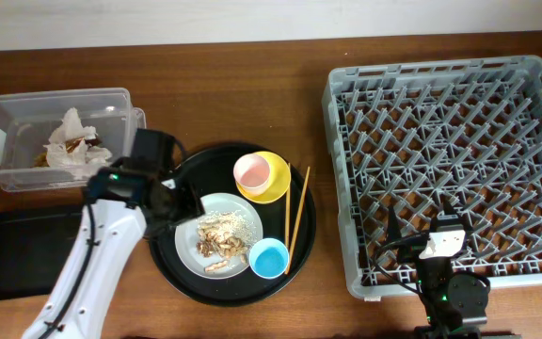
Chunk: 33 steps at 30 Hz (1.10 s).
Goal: Sort waste into correct bins and load items into the dishwasher rack
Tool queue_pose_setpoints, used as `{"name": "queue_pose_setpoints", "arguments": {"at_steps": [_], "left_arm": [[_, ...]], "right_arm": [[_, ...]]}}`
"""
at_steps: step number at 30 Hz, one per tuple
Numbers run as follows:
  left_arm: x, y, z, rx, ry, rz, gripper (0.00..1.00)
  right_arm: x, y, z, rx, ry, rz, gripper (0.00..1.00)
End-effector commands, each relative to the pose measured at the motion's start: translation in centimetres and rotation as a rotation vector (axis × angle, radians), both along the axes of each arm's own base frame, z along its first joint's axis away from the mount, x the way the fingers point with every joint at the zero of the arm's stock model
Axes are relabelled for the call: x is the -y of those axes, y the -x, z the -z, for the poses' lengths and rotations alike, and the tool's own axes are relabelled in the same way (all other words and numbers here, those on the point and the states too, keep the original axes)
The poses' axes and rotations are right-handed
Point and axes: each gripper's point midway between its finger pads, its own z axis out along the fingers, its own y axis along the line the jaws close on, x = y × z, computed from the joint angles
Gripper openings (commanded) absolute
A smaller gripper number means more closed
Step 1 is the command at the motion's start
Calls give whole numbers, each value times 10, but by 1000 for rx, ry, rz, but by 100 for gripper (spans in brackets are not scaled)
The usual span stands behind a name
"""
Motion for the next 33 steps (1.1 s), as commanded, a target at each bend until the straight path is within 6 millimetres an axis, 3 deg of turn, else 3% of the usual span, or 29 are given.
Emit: {"name": "queue_pose_setpoints", "arguments": {"at_steps": [1,9,18,23,28,33], "left_arm": [[3,-1,20,36,-25,20,62],[-22,-3,58,54,-163,-14,62],[-26,0,103,-85,-204,-5,63],[-31,-5,107,-79,-196,-33,61],[-37,-6,107,-82,-195,-54,37],[-36,-5,110,-90,-190,-53,37]], "right_arm": [[2,0,3,-4,7,12,98],[2,0,3,-4,7,12,98],[2,0,3,-4,7,12,98],[2,0,3,-4,7,12,98],[2,0,3,-4,7,12,98],[2,0,3,-4,7,12,98]]}}
